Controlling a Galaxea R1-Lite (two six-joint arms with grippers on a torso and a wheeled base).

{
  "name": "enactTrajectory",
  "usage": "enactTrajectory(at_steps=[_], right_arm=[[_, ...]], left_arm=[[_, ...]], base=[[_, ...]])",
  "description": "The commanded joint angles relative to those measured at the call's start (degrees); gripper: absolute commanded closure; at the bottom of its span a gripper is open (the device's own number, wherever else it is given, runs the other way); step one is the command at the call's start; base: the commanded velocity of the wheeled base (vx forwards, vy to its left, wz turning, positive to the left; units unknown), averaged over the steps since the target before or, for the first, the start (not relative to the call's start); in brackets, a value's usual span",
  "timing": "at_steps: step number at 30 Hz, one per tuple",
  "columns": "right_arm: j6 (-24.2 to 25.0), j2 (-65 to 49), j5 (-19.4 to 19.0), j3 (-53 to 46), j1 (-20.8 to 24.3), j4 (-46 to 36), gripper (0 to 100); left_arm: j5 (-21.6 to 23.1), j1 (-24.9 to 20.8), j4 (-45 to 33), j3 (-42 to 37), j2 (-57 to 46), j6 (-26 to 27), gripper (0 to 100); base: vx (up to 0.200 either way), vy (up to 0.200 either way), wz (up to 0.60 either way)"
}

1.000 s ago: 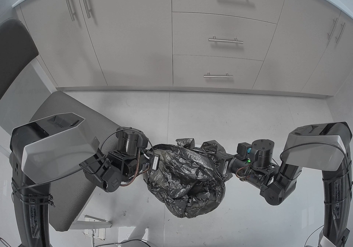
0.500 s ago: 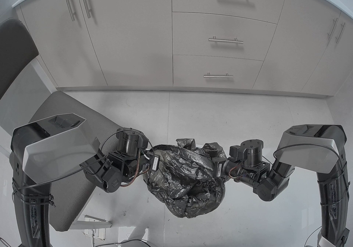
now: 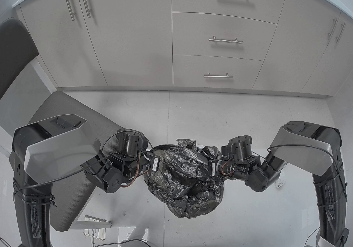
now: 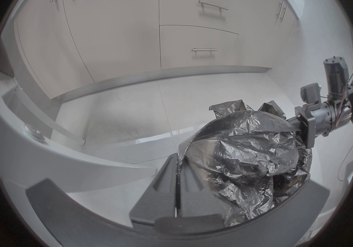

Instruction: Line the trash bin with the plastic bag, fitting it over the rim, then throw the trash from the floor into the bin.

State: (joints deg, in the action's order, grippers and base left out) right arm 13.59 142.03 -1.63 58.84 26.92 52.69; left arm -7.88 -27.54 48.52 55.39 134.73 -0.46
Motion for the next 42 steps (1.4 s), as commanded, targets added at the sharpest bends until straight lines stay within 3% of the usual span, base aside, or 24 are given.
enactTrajectory(at_steps=[1, 8, 22, 27, 35, 42], right_arm=[[0.0, 2.5, 0.0, 5.8, -0.2, -4.3, 100], [-0.2, 5.5, 0.1, 13.1, 0.2, -11.8, 100], [0.1, 5.6, 0.1, 13.9, -0.7, -11.6, 100], [1.0, -0.9, 0.1, 9.4, -0.5, -11.5, 100], [-3.8, -17.9, 0.9, -4.5, 0.8, -12.2, 100], [-5.2, -20.1, 0.7, -10.2, 0.9, -11.8, 100]], left_arm=[[0.0, -0.1, 0.0, 0.0, 0.2, 0.0, 100], [0.0, -0.1, 0.1, -0.1, 0.3, -0.1, 100], [0.0, -0.1, 1.1, -0.6, 0.1, -0.1, 100], [0.0, 0.0, 1.1, -0.8, 0.0, -0.1, 100], [0.0, -0.1, 1.2, -0.9, 0.0, -0.2, 100], [0.0, -0.1, 1.2, -1.0, -0.1, -0.2, 100]], base=[[0.0, 0.0, 0.0], [0.0, 0.0, 0.0], [0.0, 0.0, 0.0], [0.0, 0.0, 0.0], [0.0, 0.0, 0.0], [0.0, 0.0, 0.0]])
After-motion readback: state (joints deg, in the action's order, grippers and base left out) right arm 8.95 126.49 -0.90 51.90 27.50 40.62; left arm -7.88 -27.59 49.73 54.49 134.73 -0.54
